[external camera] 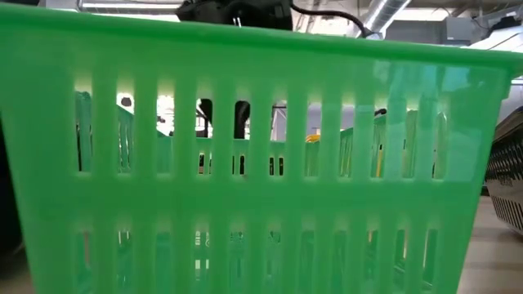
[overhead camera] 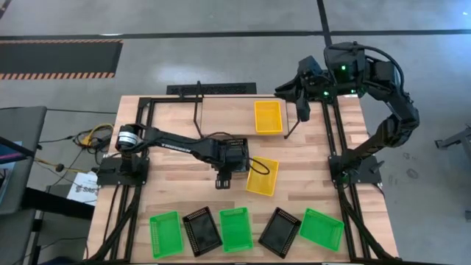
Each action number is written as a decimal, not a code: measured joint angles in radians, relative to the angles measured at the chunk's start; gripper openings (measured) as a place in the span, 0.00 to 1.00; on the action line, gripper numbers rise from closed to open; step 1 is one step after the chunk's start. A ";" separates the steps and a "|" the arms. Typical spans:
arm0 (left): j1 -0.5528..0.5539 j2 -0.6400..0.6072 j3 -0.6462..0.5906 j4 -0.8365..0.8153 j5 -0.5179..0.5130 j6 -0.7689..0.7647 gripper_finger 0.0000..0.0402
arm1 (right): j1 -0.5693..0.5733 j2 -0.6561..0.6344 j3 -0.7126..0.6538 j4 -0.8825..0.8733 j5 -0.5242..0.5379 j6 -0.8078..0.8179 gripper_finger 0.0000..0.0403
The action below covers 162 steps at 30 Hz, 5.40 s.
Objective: Stack baskets on shelf by color
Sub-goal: Put the top center black bin on the shelf, then stack the left black bin on top of the black bin
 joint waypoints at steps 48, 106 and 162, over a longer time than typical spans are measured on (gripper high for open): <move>0.241 0.130 0.569 -0.359 -0.124 0.306 0.00 | 0.044 -0.068 0.001 0.097 0.000 0.008 0.24; 0.306 0.342 0.584 -0.266 -0.006 0.387 0.00 | 0.050 -0.116 0.001 0.100 0.002 -0.058 0.24; 0.265 0.203 0.878 -0.580 0.223 0.078 0.39 | 0.050 -0.116 0.000 0.078 0.000 -0.070 0.24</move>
